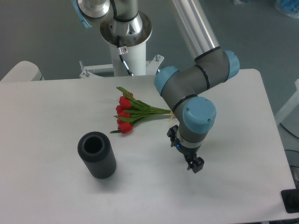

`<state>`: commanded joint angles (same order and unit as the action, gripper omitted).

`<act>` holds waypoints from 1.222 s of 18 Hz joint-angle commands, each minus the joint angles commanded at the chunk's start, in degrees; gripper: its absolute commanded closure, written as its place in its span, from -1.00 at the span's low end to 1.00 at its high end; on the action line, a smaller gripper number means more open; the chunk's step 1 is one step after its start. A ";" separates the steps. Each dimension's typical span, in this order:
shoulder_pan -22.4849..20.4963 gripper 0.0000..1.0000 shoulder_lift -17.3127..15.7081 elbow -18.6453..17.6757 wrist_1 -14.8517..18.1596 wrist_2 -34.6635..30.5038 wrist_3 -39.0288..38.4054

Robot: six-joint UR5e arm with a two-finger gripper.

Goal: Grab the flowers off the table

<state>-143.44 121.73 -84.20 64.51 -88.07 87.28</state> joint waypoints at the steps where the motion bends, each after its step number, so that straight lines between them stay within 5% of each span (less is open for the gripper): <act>1: -0.09 -1.00 -0.09 -0.17 0.00 0.00 0.09; 12: -0.53 -1.00 -1.40 -2.72 -2.99 0.61 1.32; 22: -0.97 -1.00 -12.12 -14.67 -2.55 5.45 9.49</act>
<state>-144.41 109.61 -98.87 61.96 -82.62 96.76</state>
